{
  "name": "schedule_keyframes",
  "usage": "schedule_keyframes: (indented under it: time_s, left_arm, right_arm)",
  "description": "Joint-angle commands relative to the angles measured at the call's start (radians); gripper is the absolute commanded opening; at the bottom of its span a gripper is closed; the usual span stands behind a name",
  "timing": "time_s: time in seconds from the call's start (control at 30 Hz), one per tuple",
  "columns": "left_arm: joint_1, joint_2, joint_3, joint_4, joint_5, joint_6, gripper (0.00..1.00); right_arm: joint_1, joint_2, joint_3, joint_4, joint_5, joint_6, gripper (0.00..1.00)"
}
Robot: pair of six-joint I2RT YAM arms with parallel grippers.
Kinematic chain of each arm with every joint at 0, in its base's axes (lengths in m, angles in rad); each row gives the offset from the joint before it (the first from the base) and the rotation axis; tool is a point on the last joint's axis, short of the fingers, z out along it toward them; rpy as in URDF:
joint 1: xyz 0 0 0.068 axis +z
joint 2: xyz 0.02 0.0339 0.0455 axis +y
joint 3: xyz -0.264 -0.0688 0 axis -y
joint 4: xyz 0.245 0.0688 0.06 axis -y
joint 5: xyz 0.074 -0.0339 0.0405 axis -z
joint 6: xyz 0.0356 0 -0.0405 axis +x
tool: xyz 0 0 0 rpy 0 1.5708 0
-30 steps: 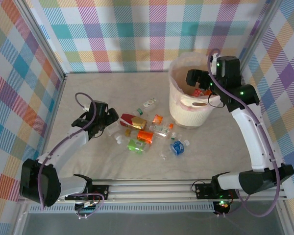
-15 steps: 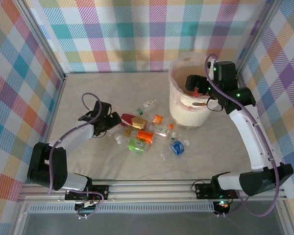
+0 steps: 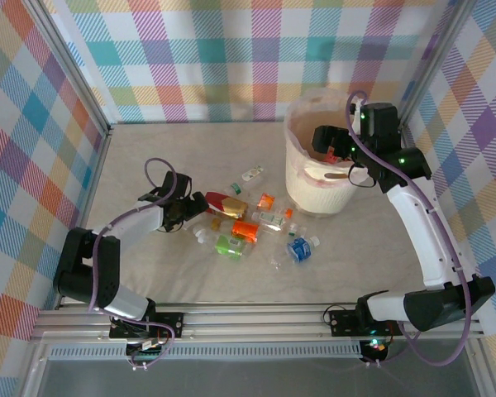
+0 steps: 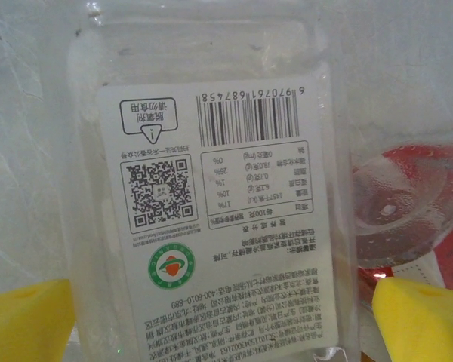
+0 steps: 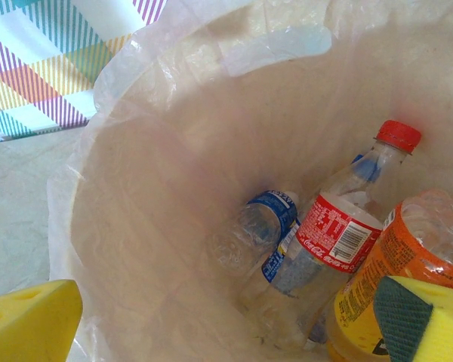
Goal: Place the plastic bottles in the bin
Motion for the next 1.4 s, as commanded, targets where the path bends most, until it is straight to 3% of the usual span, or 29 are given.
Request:
schedule_keyframes:
  time_s: [0.0, 0.37, 0.93, 1.13, 1.37]
  left_arm:
    - [0.013, 0.013, 0.016, 0.001, 0.007, 0.007, 1.00]
    - [0.019, 0.015, 0.003, -0.037, -0.054, 0.021, 1.00]
    - [0.065, 0.067, -0.062, 0.041, -0.033, 0.027, 1.00]
    - [0.068, 0.052, -0.065, 0.038, -0.029, 0.028, 0.88]
    - [0.068, -0.054, -0.035, -0.034, -0.100, 0.059, 0.76]
  right_arm:
    - [0.003, -0.008, -0.013, 0.023, -0.020, 0.015, 1.00]
    - [0.003, -0.005, -0.018, 0.028, -0.035, 0.024, 1.00]
    - [0.003, 0.020, -0.019, 0.034, -0.063, 0.040, 1.00]
    - [0.002, 0.017, -0.027, 0.044, -0.071, 0.041, 1.00]
    - [0.003, 0.020, -0.032, 0.050, -0.079, 0.037, 1.00]
